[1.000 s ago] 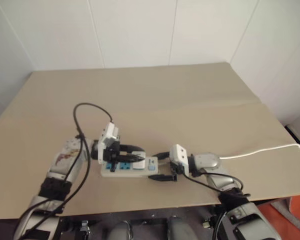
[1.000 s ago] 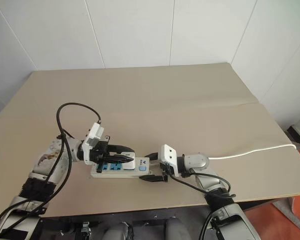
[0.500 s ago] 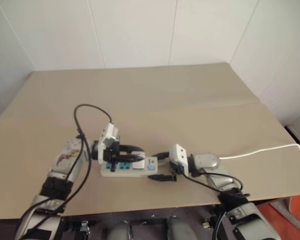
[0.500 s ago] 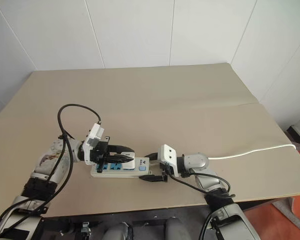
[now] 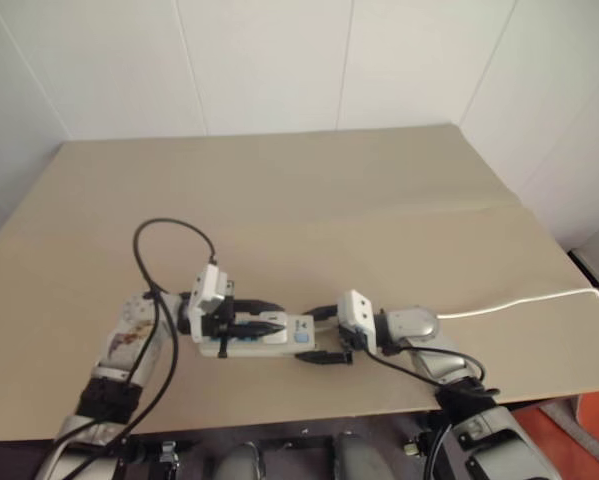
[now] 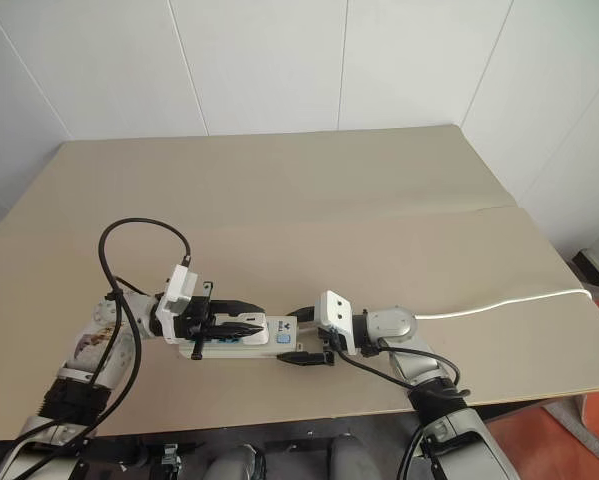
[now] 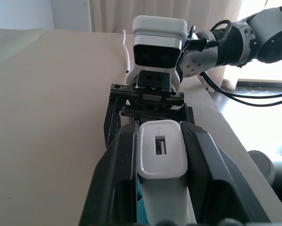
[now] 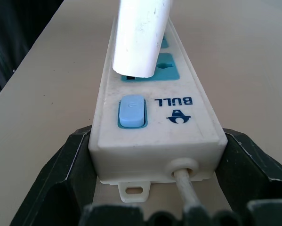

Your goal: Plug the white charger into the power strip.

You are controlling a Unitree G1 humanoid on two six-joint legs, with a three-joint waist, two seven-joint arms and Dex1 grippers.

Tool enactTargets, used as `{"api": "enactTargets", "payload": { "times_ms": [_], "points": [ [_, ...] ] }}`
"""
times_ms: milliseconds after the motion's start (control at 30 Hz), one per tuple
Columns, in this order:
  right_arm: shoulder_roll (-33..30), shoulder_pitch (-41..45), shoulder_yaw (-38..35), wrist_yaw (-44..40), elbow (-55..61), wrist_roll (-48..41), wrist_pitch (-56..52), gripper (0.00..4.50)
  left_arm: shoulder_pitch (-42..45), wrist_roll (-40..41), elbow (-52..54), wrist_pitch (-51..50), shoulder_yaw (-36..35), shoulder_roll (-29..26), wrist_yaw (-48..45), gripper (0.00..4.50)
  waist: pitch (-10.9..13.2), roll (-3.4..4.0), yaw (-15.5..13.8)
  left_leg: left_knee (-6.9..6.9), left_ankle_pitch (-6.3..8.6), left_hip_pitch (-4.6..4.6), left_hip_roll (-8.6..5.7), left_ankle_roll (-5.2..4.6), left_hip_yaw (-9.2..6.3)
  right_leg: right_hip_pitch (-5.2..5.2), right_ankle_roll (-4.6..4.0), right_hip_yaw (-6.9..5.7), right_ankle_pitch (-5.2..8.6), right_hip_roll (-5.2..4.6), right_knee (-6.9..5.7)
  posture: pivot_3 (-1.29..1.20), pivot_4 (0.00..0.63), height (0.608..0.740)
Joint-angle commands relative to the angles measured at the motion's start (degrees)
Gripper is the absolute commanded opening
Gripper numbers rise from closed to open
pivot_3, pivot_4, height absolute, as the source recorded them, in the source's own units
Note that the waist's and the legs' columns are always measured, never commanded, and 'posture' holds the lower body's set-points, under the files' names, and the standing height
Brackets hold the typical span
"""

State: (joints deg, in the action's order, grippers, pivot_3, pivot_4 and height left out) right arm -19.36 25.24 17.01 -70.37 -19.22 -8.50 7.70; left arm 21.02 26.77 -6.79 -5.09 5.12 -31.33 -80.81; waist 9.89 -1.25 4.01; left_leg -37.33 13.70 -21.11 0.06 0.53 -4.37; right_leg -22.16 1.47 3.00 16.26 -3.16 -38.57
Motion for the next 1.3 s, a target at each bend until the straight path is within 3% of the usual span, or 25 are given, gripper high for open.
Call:
{"api": "enactTargets", "payload": {
  "times_ms": [33, 367, 667, 767, 1067, 1300],
  "points": [
    [0.45, -1.61, 2.94, -0.70, -0.76, 1.76, -0.11, 3.42, -0.69, -1.42, -1.48, 3.26, 0.10, 0.24, -0.92, 1.06, -0.01, -0.01, 0.00, 0.01, 0.00, 0.01, 0.00, 0.00, 0.00, 0.00, 0.00, 0.00, 0.00, 0.00, 0.01, 0.00, 0.150, 0.740],
    [0.25, -2.00, 2.85, -0.59, -0.35, 1.70, -0.12, 3.42, -2.52, -4.66, -6.70, 10.70, 2.27, -0.73, -3.29, 1.06, -0.39, -0.05, 0.00, 0.27, 0.00, 0.10, 0.02, 0.00, 0.03, 0.01, 0.00, 0.05, 0.00, 0.01, 0.13, 0.00, 0.150, 0.740],
    [0.20, -2.16, 3.01, -0.53, 0.04, 1.69, -0.53, 3.42, -0.46, -12.46, -12.47, 14.68, 7.29, -4.00, -3.01, 1.06, -0.67, 0.00, -0.14, 0.49, 0.00, 0.43, 0.02, 0.00, 0.04, 0.40, 0.00, 0.04, 0.01, 0.02, 0.43, 0.00, 0.150, 0.740],
    [0.18, -2.25, 3.04, -0.43, -0.02, 1.90, -0.48, 3.42, 0.04, -12.00, -12.99, 13.27, 8.14, -4.34, -2.61, 1.06, -0.75, 0.13, -0.09, 0.66, 0.02, 1.03, 0.02, 0.00, 0.08, 1.08, 0.24, 0.03, 0.22, 0.01, 0.62, 0.00, 0.150, 0.740],
    [0.09, -2.57, 3.17, 0.14, 0.24, 2.34, -0.44, 3.42, -1.25, -13.24, -13.81, 15.20, 9.44, -4.56, 0.96, 1.06, -1.32, 0.64, -0.24, 0.66, 0.01, 1.10, 0.02, 0.00, 0.04, 1.16, 0.40, 0.04, 0.31, -0.01, 0.61, 0.00, 0.150, 0.740],
    [0.22, -2.56, 3.19, 0.20, 0.08, 2.47, -0.13, 3.42, -3.83, -11.51, -11.58, 12.76, 8.28, -4.03, 5.42, 1.06, -1.41, 0.76, -0.34, 1.00, 0.02, 1.86, 0.03, 0.01, 0.02, 1.97, 0.41, 0.04, 0.40, -0.04, 0.99, 0.00, 0.150, 0.740]
  ]
}}
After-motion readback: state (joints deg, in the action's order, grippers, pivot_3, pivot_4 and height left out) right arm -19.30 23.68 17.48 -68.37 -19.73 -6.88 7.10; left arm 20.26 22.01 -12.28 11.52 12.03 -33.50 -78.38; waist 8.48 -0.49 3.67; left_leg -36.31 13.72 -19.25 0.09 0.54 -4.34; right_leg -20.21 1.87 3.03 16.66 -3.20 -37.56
